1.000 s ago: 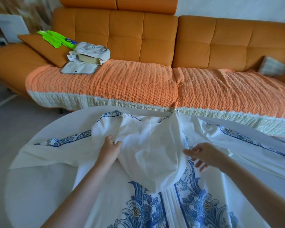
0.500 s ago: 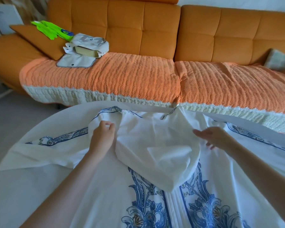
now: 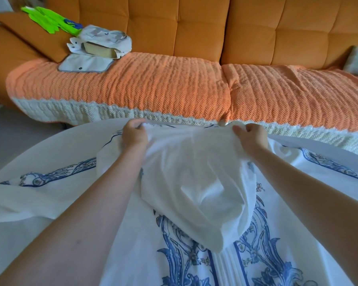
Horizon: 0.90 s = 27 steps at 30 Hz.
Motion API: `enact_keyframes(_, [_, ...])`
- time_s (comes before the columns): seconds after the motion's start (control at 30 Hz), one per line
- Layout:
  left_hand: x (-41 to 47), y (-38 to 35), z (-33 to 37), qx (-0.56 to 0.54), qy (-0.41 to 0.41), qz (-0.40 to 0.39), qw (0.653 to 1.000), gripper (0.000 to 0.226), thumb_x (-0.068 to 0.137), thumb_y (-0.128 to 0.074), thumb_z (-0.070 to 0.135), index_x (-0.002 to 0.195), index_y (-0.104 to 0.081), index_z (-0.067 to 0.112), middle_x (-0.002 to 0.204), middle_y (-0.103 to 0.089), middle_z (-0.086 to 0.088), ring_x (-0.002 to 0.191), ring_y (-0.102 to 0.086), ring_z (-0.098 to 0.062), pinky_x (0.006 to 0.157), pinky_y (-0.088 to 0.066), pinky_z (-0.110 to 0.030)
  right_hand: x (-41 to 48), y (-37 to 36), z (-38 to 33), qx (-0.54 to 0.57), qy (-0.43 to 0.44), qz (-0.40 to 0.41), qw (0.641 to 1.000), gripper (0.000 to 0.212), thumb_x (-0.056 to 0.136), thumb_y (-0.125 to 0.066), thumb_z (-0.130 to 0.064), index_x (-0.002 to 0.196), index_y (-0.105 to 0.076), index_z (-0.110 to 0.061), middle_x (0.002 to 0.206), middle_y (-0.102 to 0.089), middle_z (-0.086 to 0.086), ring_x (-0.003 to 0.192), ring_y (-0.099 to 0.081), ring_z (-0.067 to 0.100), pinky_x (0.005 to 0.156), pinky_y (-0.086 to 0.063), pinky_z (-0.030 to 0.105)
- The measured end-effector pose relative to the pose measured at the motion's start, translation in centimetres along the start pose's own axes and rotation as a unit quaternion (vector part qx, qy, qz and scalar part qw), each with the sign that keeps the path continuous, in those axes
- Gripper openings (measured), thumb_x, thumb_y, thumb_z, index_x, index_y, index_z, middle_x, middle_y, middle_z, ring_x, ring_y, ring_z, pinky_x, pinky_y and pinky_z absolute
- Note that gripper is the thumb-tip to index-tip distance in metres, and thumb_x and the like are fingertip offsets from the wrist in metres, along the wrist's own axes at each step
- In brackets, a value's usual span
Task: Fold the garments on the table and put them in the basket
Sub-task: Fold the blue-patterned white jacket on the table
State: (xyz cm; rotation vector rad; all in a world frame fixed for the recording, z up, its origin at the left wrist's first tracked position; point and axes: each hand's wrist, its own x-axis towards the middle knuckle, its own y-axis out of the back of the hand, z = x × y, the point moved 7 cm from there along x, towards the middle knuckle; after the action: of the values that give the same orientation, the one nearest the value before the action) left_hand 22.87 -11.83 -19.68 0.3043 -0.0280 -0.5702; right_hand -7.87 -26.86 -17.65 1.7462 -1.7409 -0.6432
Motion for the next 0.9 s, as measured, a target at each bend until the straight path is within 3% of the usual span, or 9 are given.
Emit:
enact_keyframes(0.07, [-0.2, -0.1, 0.6, 0.101, -0.032, -0.006, 0.994, 0.038, 0.098, -0.035, 0.012, 0.132, -0.05, 0.017, 0.135, -0.051, -0.009, 0.118, -0.051, -0.029, 0.085, -0.038, -0.029, -0.1, -0.7, 0.7, -0.106, 0.02, -0.003, 0.994, 0.036, 0.087, -0.054, -0.041, 0.099, -0.062, -0.008, 0.099, -0.062, 0.015, 0.103, -0.051, 0.032, 0.078, -0.04, 0.035])
enact_keyframes(0.2, [-5.3, 1.0, 4.1, 0.145, -0.242, -0.027, 0.959, 0.039, 0.097, -0.039, 0.009, 0.136, -0.047, 0.012, 0.134, -0.049, -0.009, 0.124, -0.045, -0.025, 0.098, -0.036, -0.031, -4.6, -0.1, -2.1, -0.099, 0.171, -0.014, 0.98, 0.055, 0.096, -0.043, -0.043, 0.143, -0.033, -0.016, 0.149, -0.033, 0.003, 0.138, -0.024, 0.023, 0.11, -0.017, 0.038])
enact_keyframes(0.33, [-15.7, 0.0, 1.8, 0.23, -0.389, -0.243, 0.858, 0.047, 0.094, -0.032, 0.041, 0.134, -0.05, 0.024, 0.143, -0.037, 0.013, 0.137, -0.028, -0.006, 0.112, -0.013, -0.021, -12.7, -0.8, -2.6, -0.099, 0.281, -0.171, 0.939, 0.069, 0.09, -0.024, -0.065, 0.149, -0.015, -0.03, 0.155, 0.0, -0.014, 0.144, 0.005, 0.008, 0.113, 0.005, 0.027])
enact_keyframes(0.43, [-19.4, 0.7, -2.8, 0.361, -0.388, -0.291, 0.797, 0.075, 0.086, 0.008, 0.067, 0.147, -0.017, 0.034, 0.151, 0.002, 0.017, 0.143, 0.007, -0.007, 0.117, 0.002, -0.032, -16.3, -2.5, 0.4, -0.21, 0.31, -0.268, 0.888, 0.086, 0.071, 0.009, -0.081, 0.146, 0.009, -0.038, 0.151, 0.018, -0.018, 0.141, 0.021, 0.005, 0.115, 0.013, 0.029])
enact_keyframes(0.53, [-18.5, 0.9, -4.6, 0.441, -0.348, -0.312, 0.766, 0.086, 0.066, 0.035, 0.071, 0.143, 0.011, 0.04, 0.148, 0.025, 0.016, 0.139, 0.026, -0.01, 0.117, 0.013, -0.035, -15.7, -3.1, 2.4, -0.295, 0.313, -0.258, 0.865, 0.096, 0.056, 0.03, -0.082, 0.141, 0.02, -0.038, 0.151, 0.026, -0.01, 0.139, 0.027, 0.013, 0.117, 0.012, 0.035])
enact_keyframes(0.63, [-18.7, 1.4, -2.8, 0.433, -0.317, -0.335, 0.775, 0.061, 0.086, 0.008, 0.062, 0.143, 0.008, 0.04, 0.148, 0.02, 0.016, 0.14, 0.02, -0.006, 0.117, 0.01, -0.034, -15.5, -3.0, 2.0, -0.274, 0.301, -0.287, 0.867, 0.094, 0.06, 0.028, -0.081, 0.141, 0.022, -0.032, 0.15, 0.028, -0.008, 0.139, 0.028, 0.016, 0.113, 0.016, 0.033])
enact_keyframes(0.77, [-19.3, 5.7, 0.1, 0.265, -0.327, -0.211, 0.882, 0.036, 0.093, -0.054, 0.025, 0.129, -0.051, 0.023, 0.135, -0.041, 0.016, 0.128, -0.04, -0.008, 0.109, -0.03, -0.029, -16.6, 0.1, 0.6, -0.107, 0.276, -0.272, 0.916, 0.067, 0.084, -0.008, -0.074, 0.143, -0.003, -0.043, 0.153, 0.007, -0.021, 0.142, 0.015, 0.002, 0.113, 0.011, 0.027])
enact_keyframes(0.83, [-20.6, 6.7, 0.5, 0.261, -0.359, -0.197, 0.874, 0.027, 0.085, -0.066, 0.024, 0.112, -0.061, 0.024, 0.11, -0.055, 0.017, 0.102, -0.054, -0.003, 0.091, -0.042, -0.018, -18.2, 2.1, 0.1, -0.069, 0.313, -0.224, 0.92, 0.072, 0.076, -0.015, -0.083, 0.138, -0.02, -0.047, 0.15, -0.017, -0.024, 0.139, -0.008, -0.003, 0.113, -0.006, 0.027])
enact_keyframes(0.9, [-22.1, 6.1, 0.0, 0.287, -0.374, -0.233, 0.85, 0.031, 0.082, -0.069, 0.027, 0.112, -0.062, 0.028, 0.107, -0.059, 0.018, 0.101, -0.054, -0.001, 0.092, -0.041, -0.016, -20.8, 2.5, -0.2, -0.071, 0.371, -0.219, 0.9, 0.07, 0.075, -0.027, -0.082, 0.135, -0.034, -0.045, 0.139, -0.034, -0.024, 0.128, -0.025, -0.005, 0.108, -0.019, 0.025])
